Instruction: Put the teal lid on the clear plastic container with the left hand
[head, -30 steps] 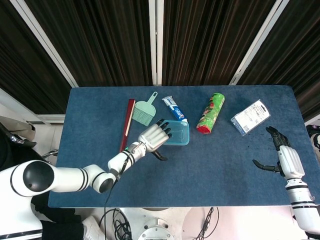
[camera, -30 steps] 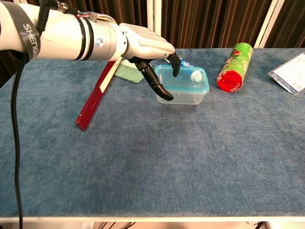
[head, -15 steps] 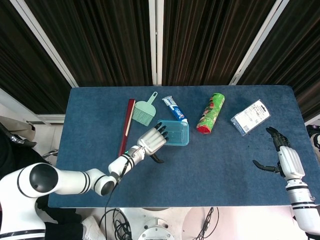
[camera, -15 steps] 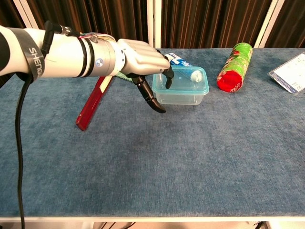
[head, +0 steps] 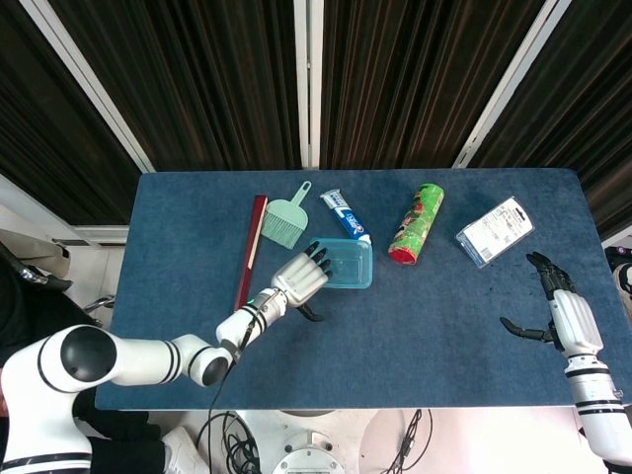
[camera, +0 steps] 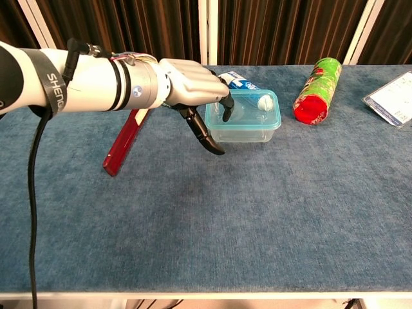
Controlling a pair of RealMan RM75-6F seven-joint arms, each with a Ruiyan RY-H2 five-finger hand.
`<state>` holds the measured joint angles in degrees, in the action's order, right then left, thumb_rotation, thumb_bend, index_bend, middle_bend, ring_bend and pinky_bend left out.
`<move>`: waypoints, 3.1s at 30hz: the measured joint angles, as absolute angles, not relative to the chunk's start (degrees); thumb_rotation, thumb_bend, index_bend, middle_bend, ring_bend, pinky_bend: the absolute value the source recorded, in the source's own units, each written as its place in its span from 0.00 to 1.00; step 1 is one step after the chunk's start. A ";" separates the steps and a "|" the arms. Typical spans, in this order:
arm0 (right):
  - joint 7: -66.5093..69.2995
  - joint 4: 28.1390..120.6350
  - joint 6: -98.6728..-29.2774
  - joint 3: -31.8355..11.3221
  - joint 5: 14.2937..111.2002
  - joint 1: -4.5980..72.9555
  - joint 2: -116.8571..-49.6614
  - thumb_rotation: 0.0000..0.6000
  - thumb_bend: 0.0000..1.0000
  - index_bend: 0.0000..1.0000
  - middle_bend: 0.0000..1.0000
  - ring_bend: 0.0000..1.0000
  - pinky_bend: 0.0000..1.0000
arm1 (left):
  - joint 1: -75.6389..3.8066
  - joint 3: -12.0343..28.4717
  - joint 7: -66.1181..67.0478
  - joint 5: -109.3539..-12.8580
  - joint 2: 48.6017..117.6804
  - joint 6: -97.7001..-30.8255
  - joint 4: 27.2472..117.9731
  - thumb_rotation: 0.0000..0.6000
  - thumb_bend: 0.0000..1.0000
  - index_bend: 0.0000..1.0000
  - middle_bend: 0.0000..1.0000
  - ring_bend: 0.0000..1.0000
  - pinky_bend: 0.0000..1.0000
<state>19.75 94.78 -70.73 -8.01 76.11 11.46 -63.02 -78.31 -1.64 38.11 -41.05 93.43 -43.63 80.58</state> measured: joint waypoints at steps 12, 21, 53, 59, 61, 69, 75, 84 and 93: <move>19.60 95.05 -70.96 -7.91 75.97 11.19 -62.86 1.00 0.09 0.00 0.00 0.00 0.00 | -79.72 3.84 36.65 -43.36 95.91 -42.26 78.63 0.37 0.09 0.25 0.14 0.00 0.00; 20.30 94.51 -71.03 -7.76 75.67 10.76 -62.85 1.00 0.09 0.00 0.00 0.00 0.00 | -81.00 3.82 38.97 -40.27 98.76 -40.51 74.72 0.37 0.09 0.25 0.14 0.00 0.00; 19.55 95.46 -71.35 -7.97 76.14 10.87 -62.82 1.00 0.09 0.00 0.00 0.00 0.00 | -77.61 4.39 37.36 -33.32 95.49 -40.23 71.73 0.37 0.09 0.25 0.14 0.00 0.00; 19.40 95.76 -71.63 -7.94 76.25 10.75 -62.70 1.00 0.09 0.00 0.00 0.00 0.00 | -77.89 3.47 38.91 -31.52 96.03 -39.73 71.11 0.37 0.09 0.24 0.14 0.00 0.00; 19.40 95.81 -71.70 -7.93 76.21 10.68 -62.68 1.00 0.09 0.00 0.00 0.00 0.00 | -77.95 3.18 39.22 -31.05 96.26 -39.66 71.15 0.37 0.09 0.24 0.14 0.00 0.00; 19.30 95.94 -71.93 -7.88 76.29 10.56 -62.72 1.00 0.09 0.00 0.00 0.00 0.00 | -77.97 2.92 39.54 -31.24 96.78 -39.76 71.40 0.37 0.09 0.24 0.14 0.00 0.00; 19.38 96.04 -72.48 -7.85 76.40 10.25 -62.63 1.00 0.09 0.00 0.00 0.00 0.00 | -77.85 3.38 39.22 -31.82 95.90 -40.43 72.59 0.37 0.09 0.23 0.14 0.00 0.00; 20.25 95.61 -72.92 -7.81 76.96 9.96 -62.22 1.00 0.09 0.00 0.00 0.00 0.00 | -73.13 6.96 31.25 -37.92 87.55 -45.96 82.33 0.44 0.09 0.22 0.14 0.00 0.00; 22.62 93.01 -72.21 -7.87 79.52 10.99 -61.15 1.00 0.14 0.00 0.00 0.00 0.00 | -59.13 8.52 17.57 -46.50 74.67 -57.52 90.26 1.00 0.09 0.22 0.14 0.00 0.00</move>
<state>22.62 93.01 -72.21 -7.87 79.52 10.99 -61.15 -59.13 8.52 17.57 -46.50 74.67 -57.52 90.26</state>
